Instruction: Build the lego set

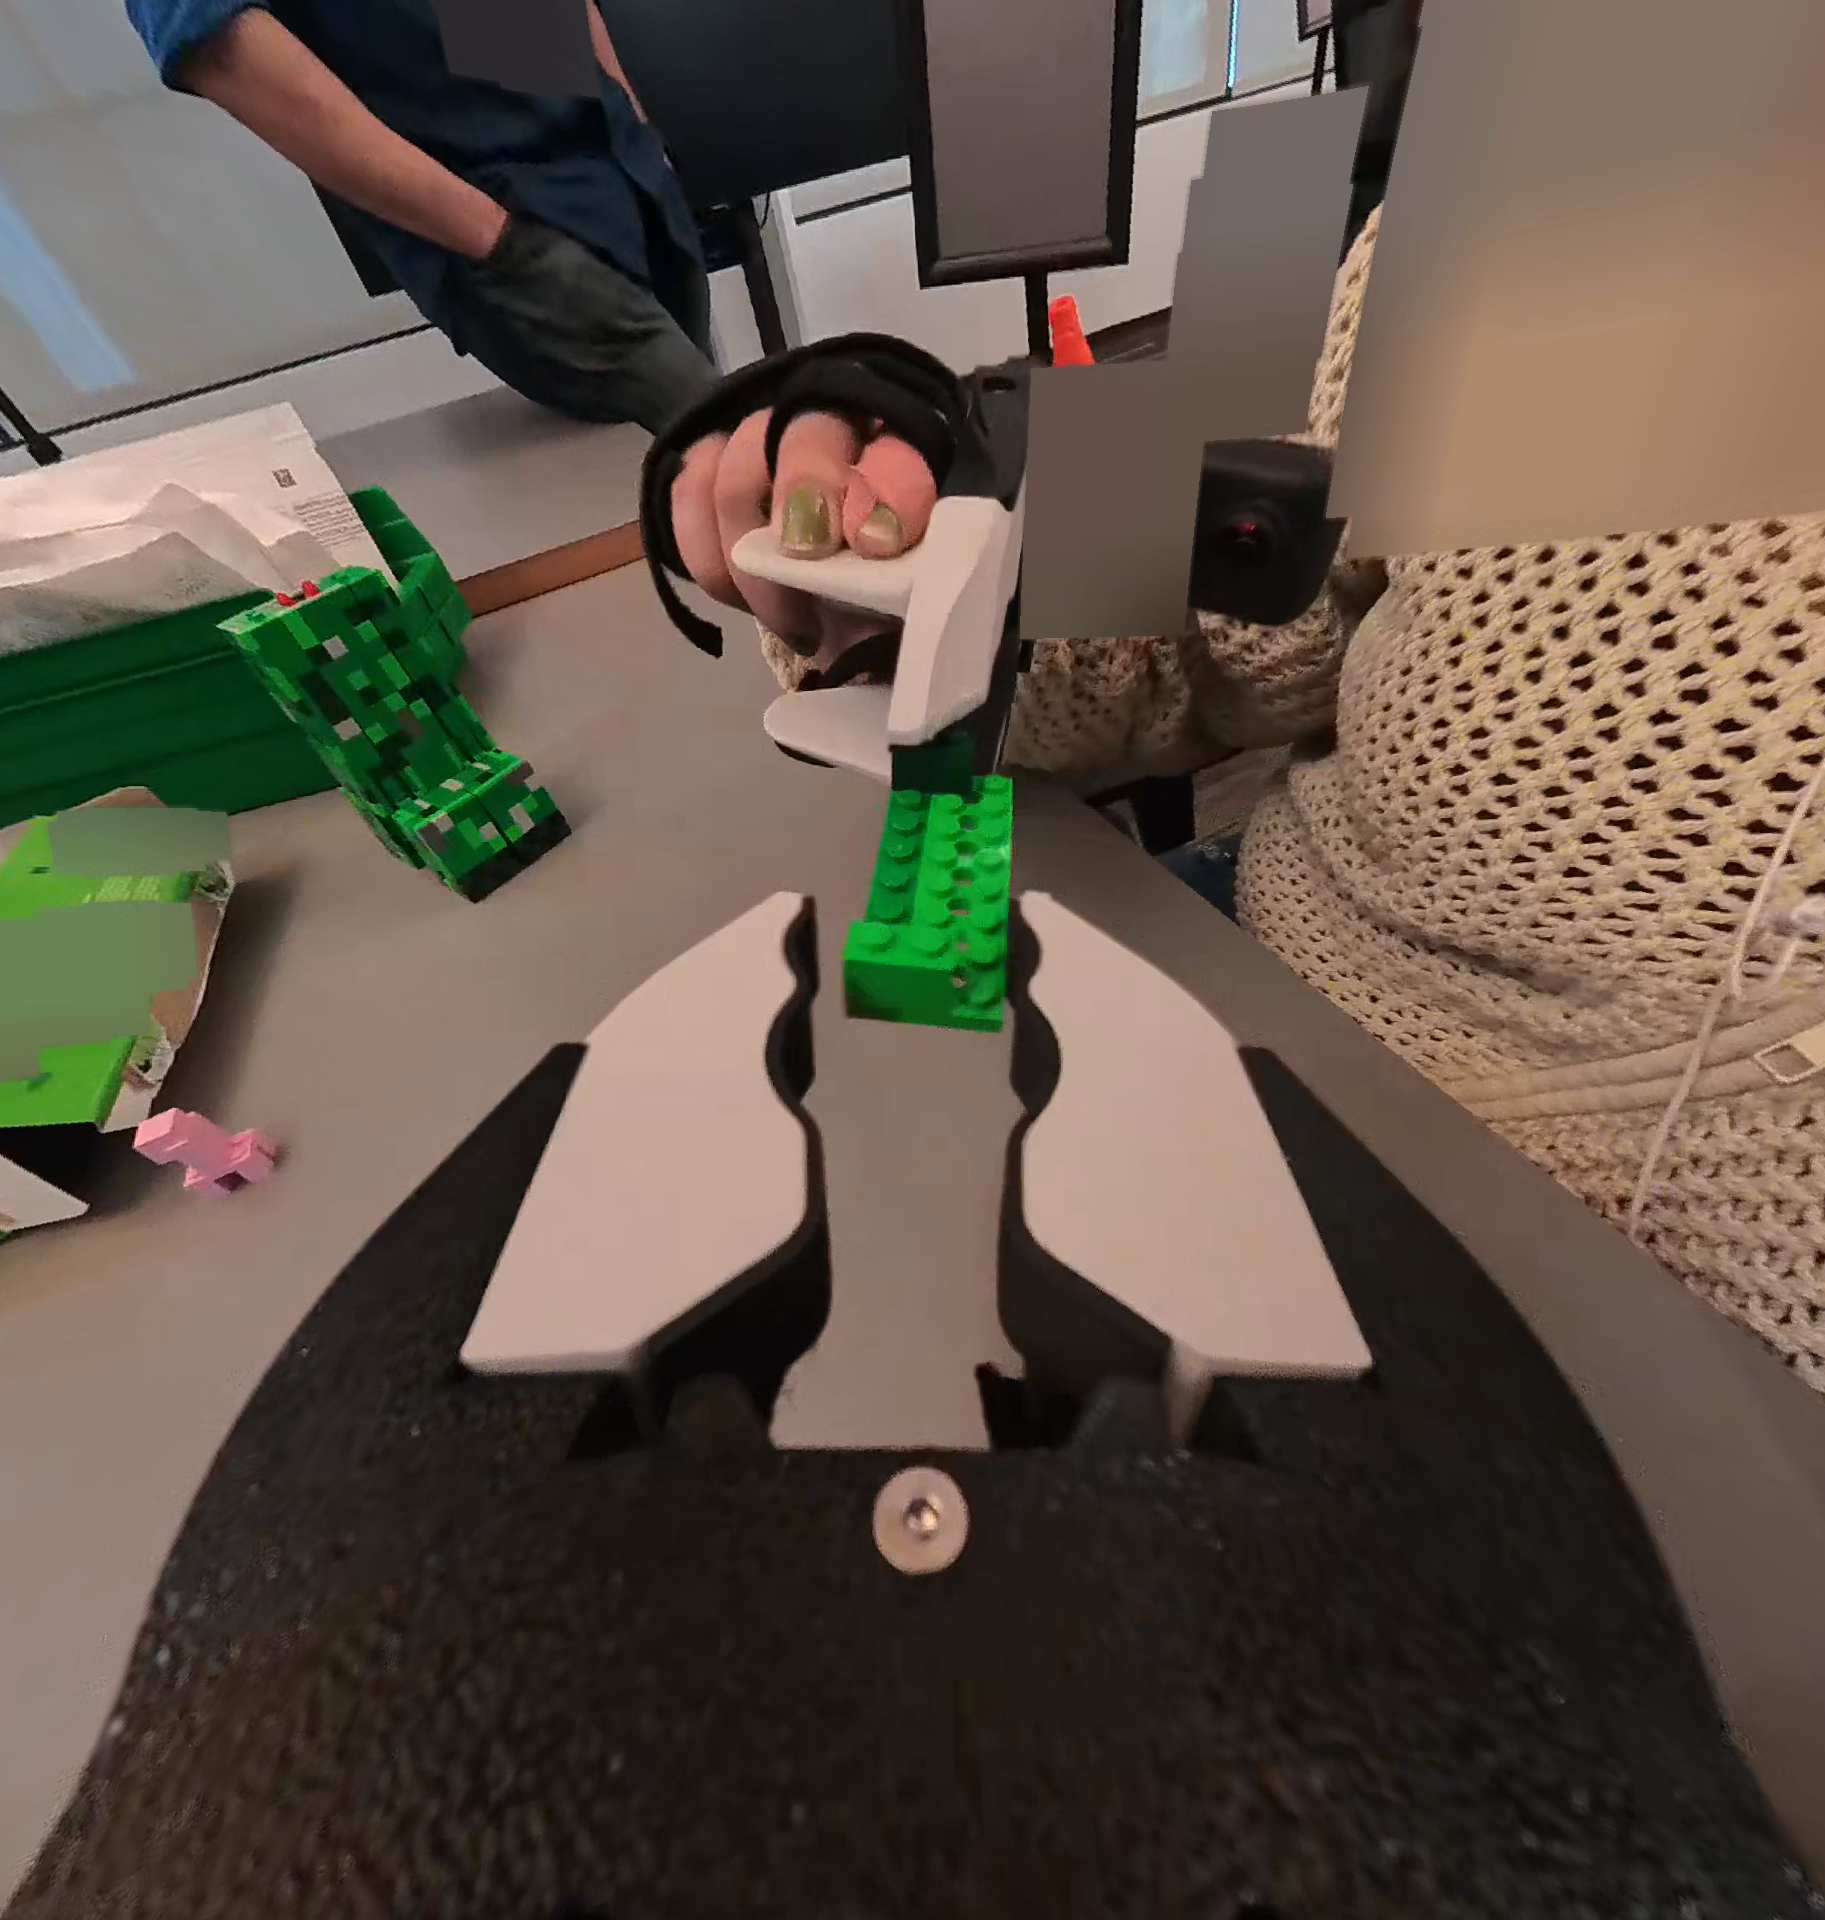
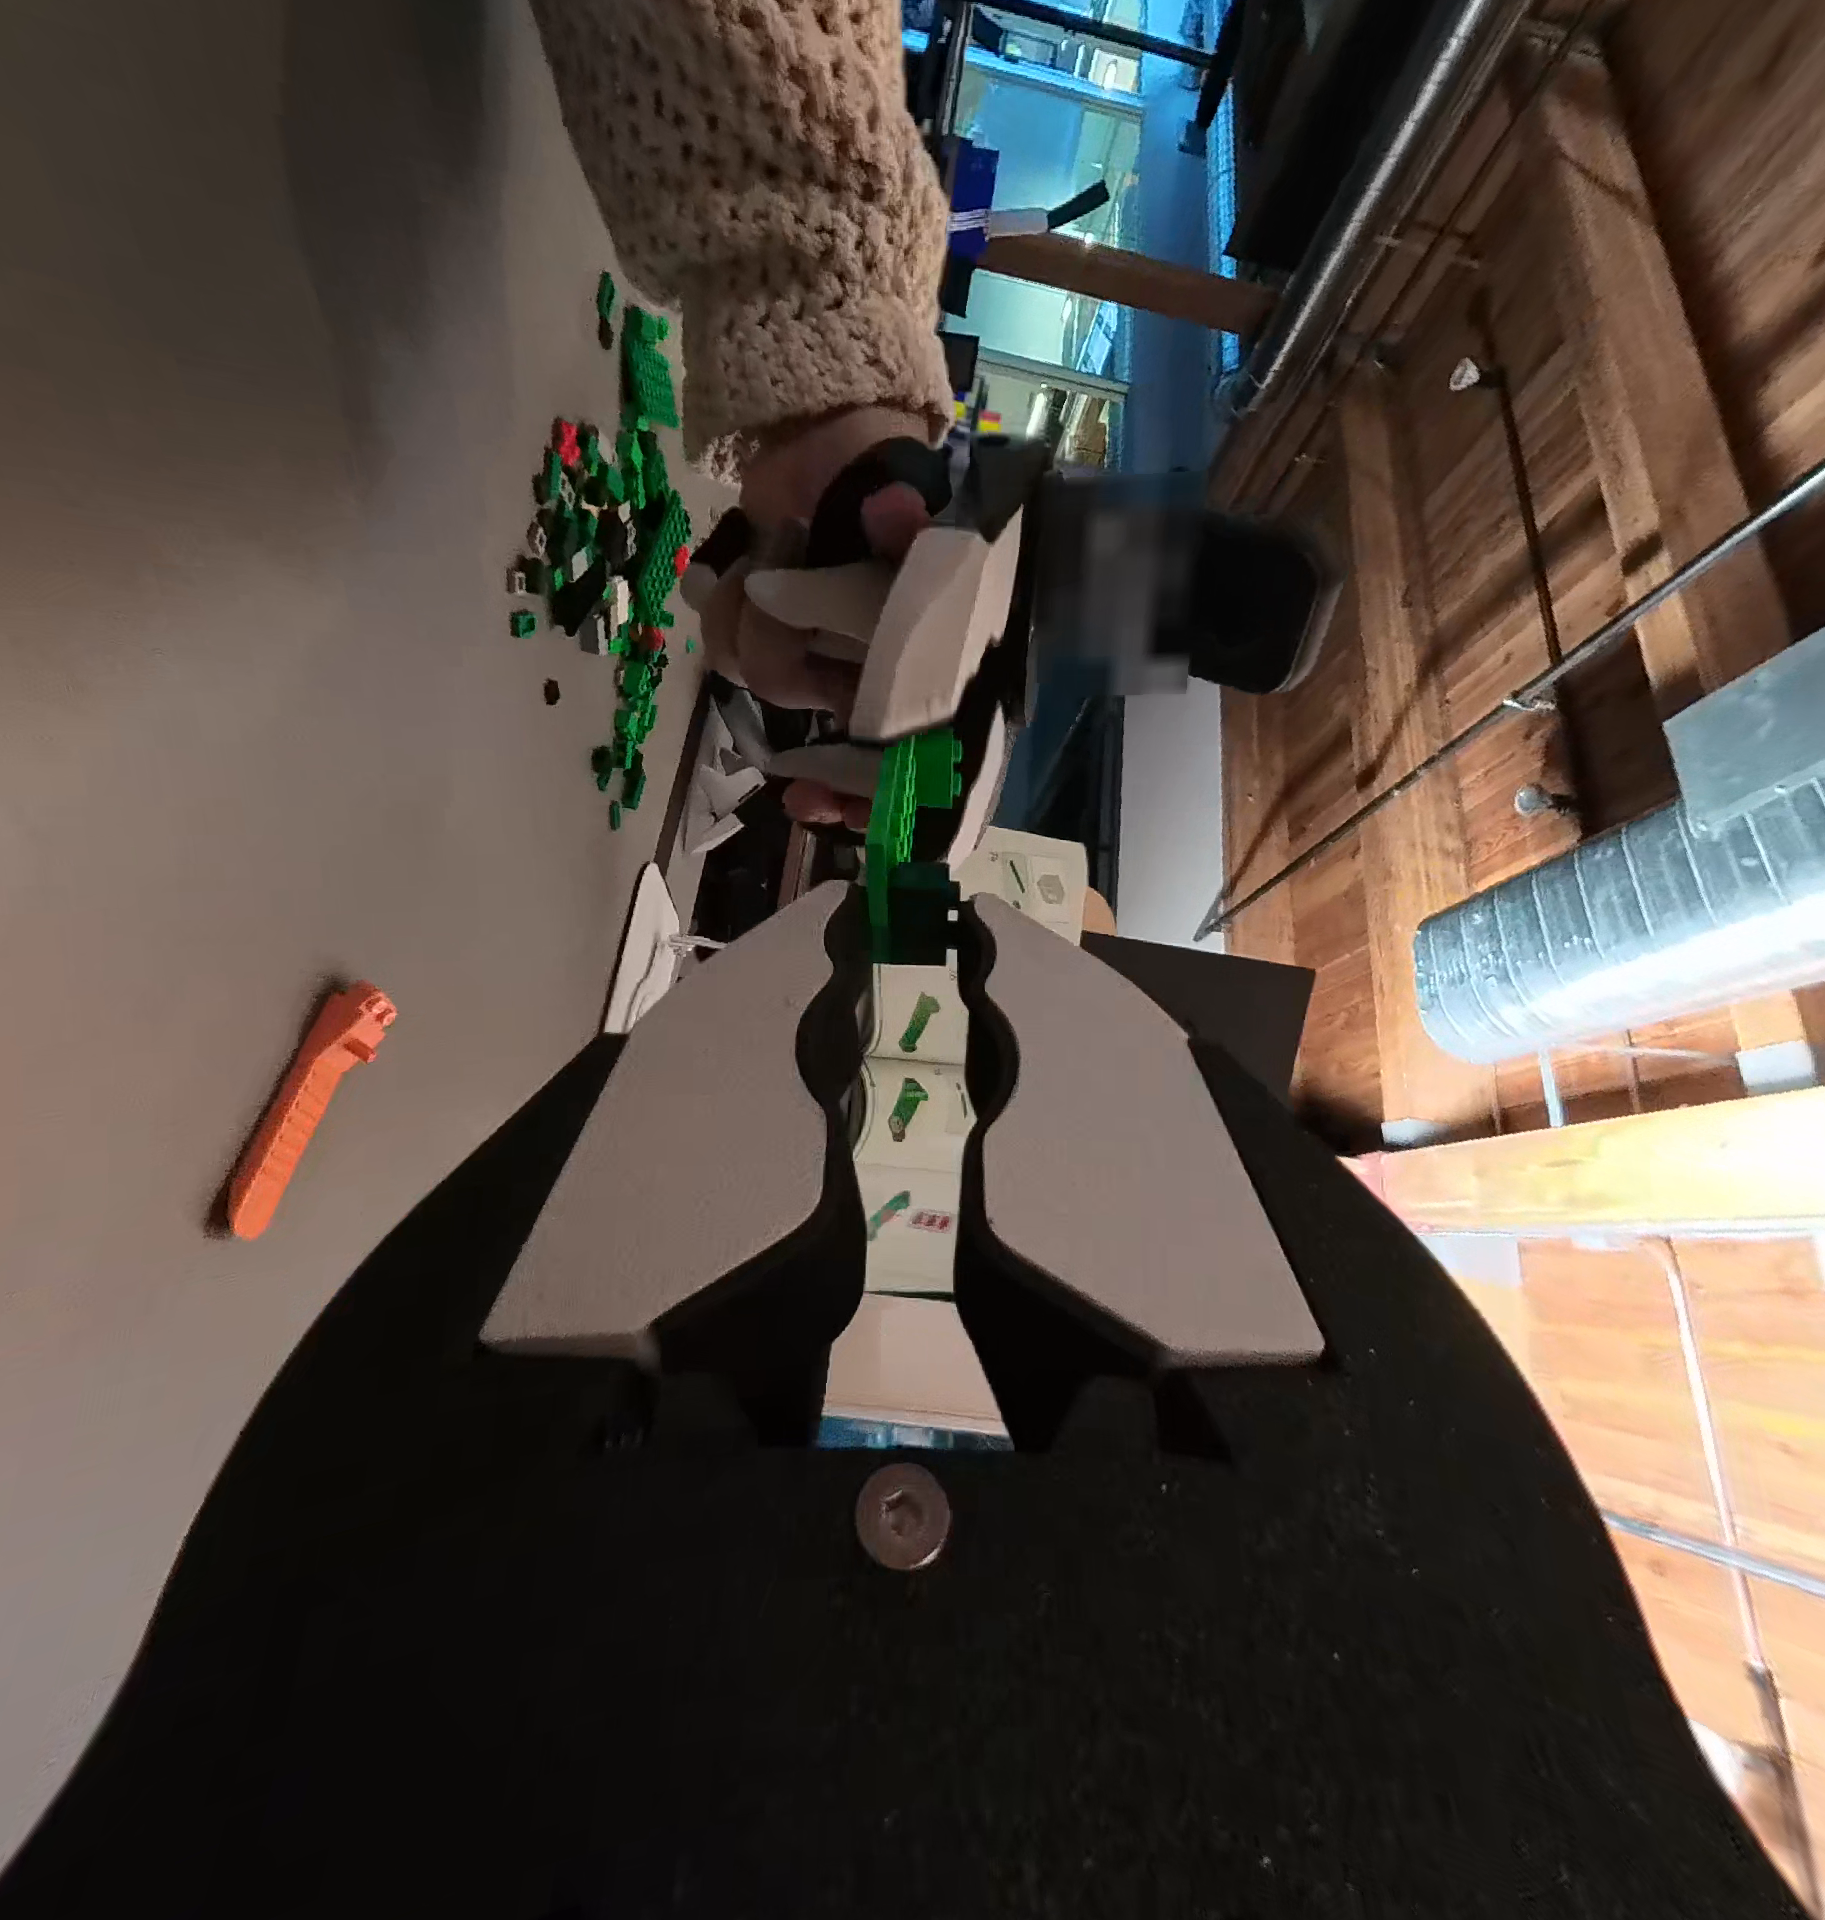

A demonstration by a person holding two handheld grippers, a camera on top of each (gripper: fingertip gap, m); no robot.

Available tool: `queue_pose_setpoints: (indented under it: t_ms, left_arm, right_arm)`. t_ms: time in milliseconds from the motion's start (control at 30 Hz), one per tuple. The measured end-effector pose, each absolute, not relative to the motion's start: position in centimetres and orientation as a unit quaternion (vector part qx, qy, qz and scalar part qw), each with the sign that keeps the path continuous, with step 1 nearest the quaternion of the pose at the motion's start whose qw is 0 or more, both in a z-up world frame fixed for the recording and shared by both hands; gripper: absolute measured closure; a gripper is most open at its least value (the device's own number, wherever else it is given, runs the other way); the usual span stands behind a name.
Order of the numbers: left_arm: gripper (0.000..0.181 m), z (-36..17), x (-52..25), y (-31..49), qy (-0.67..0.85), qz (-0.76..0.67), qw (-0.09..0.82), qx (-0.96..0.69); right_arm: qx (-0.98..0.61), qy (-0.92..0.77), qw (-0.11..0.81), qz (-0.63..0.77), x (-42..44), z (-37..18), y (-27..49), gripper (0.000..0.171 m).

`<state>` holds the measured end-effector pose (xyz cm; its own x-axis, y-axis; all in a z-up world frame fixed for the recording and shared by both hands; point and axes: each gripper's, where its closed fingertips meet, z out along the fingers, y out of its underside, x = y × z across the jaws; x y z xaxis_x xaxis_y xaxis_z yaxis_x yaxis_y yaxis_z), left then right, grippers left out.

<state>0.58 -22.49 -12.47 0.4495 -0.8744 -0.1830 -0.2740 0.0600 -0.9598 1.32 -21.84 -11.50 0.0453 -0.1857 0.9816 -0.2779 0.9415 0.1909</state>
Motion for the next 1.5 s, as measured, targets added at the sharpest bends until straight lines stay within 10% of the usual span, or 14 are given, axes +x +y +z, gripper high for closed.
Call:
queue_pose_setpoints:
  t_ms: [433, 733, 1167, 1500]
  left_arm:
    - [0.155, -15.1, -3.2, -18.8, 0.386, -0.195, 0.59, -0.682]
    - [0.155, -22.8, -11.2, -13.6, 0.2, -0.02, 0.508, -0.837]
    - [0.143, -25.5, -12.0, -13.5, 0.121, 0.029, 0.455, -0.882]
    - [0.139, -20.8, -13.7, -15.6, 0.058, 0.175, 0.578, -0.795]
  right_arm:
    - [0.054, -0.701, 0.71, 0.054, -0.4, -13.9, -16.6, 0.126]
    - [-0.388, -0.564, 0.605, 0.407, -3.0, -16.1, -5.1, 0.127]
    - [-0.464, -0.518, 0.617, 0.368, -3.2, -17.0, -2.3, 0.131]
    - [-0.473, -0.51, 0.648, 0.312, -3.0, -17.2, -0.7, 0.133]
